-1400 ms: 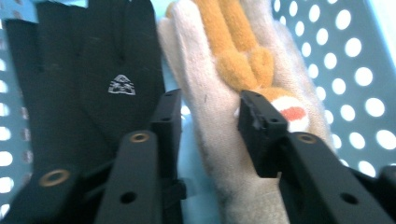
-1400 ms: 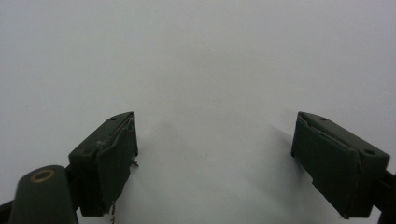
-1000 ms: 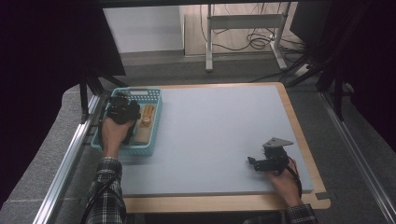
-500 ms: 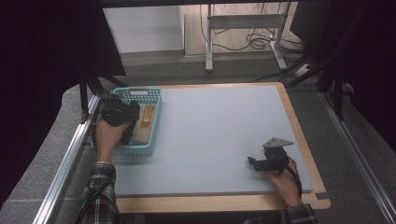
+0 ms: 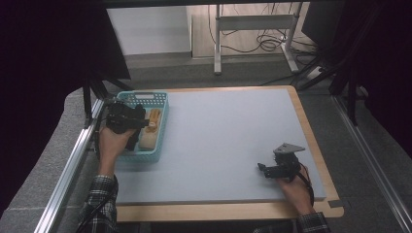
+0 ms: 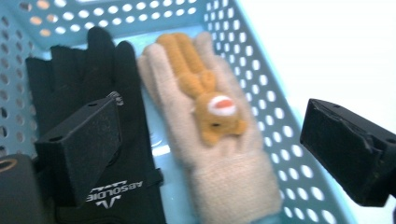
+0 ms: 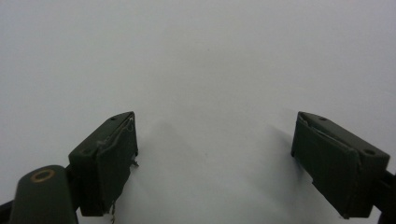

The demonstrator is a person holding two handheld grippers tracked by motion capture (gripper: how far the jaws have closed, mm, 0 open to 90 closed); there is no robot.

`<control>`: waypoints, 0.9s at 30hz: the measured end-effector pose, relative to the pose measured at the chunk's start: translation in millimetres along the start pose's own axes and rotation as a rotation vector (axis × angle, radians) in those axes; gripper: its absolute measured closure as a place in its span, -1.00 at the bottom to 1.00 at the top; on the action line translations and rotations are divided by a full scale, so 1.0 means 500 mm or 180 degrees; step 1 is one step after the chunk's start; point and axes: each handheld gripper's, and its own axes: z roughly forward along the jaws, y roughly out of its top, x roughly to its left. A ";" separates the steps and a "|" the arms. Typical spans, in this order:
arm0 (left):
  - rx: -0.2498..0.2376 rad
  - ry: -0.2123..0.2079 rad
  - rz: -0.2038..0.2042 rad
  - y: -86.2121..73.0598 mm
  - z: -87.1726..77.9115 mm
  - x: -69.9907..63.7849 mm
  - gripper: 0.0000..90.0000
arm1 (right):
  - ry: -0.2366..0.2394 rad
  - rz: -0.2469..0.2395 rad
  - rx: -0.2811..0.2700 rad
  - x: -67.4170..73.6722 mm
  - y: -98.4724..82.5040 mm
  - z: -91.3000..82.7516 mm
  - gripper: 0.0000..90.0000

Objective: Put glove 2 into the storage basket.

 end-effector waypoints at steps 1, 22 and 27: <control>-0.0006 -0.0012 0.0023 0.000 -0.001 -0.004 -0.89 | 0.0000 -0.0001 0.0000 0.000 0.000 0.000 -0.69; -0.0195 -0.0425 0.0590 -0.021 0.000 -0.160 -0.99 | 0.0000 -0.0002 0.0000 0.000 0.000 0.000 -0.69; -0.0228 -0.0527 0.0739 -0.038 0.009 -0.201 -1.00 | -0.0004 -0.0008 0.0001 0.000 0.000 0.000 -0.69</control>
